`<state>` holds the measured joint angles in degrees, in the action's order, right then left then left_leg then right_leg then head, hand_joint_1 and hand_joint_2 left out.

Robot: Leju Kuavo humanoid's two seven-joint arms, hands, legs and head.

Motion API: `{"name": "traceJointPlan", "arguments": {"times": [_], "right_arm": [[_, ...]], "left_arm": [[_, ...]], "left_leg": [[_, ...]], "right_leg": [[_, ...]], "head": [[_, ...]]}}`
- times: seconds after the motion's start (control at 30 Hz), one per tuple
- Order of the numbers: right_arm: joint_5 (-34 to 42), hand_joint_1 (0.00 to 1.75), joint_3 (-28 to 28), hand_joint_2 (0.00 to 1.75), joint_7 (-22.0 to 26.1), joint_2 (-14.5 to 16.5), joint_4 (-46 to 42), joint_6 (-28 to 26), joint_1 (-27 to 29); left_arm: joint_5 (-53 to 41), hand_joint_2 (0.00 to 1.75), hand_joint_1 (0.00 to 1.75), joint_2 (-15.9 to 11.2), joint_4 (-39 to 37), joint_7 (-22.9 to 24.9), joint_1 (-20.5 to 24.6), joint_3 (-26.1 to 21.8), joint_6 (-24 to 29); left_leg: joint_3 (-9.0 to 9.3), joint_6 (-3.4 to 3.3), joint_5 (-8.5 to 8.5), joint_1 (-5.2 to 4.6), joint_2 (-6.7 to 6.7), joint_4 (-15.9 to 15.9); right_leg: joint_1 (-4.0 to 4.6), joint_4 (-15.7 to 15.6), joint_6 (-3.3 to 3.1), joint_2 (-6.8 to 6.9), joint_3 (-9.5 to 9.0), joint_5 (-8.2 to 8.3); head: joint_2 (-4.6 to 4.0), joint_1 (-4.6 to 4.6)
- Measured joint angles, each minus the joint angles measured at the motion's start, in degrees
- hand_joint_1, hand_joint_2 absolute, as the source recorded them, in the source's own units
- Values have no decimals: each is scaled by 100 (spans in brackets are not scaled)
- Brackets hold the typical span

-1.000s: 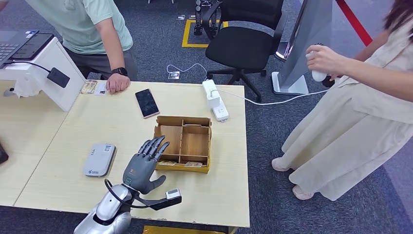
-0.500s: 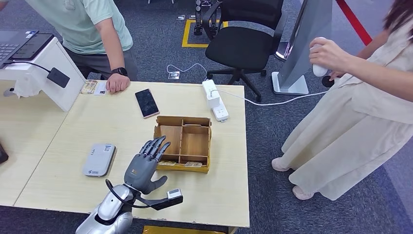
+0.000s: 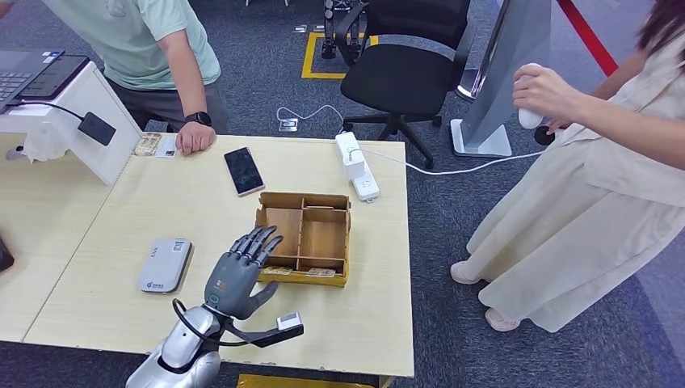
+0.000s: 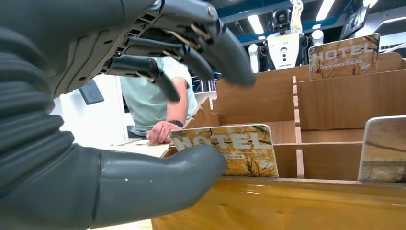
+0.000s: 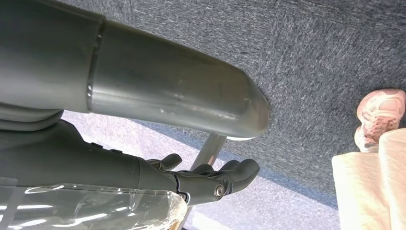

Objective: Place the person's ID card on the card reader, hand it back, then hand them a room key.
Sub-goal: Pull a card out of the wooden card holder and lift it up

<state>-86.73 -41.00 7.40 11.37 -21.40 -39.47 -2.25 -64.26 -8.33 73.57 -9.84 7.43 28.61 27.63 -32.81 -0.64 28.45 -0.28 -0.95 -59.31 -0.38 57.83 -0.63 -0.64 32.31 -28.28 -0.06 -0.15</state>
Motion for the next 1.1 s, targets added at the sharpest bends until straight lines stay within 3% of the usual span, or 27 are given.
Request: {"name": "traceJointPlan", "arguments": {"times": [1.1], "right_arm": [[-49, 0, 93, 0, -99, 0, -2, 0, 6]], "left_arm": [[355, 175, 175, 9, 96, -214, 126, -1, -225]], "left_leg": [[1, 0, -1, 0, 0, 0]], "right_leg": [[0, 0, 0, 0, -2, 1]], "head": [[1, 0]]}}
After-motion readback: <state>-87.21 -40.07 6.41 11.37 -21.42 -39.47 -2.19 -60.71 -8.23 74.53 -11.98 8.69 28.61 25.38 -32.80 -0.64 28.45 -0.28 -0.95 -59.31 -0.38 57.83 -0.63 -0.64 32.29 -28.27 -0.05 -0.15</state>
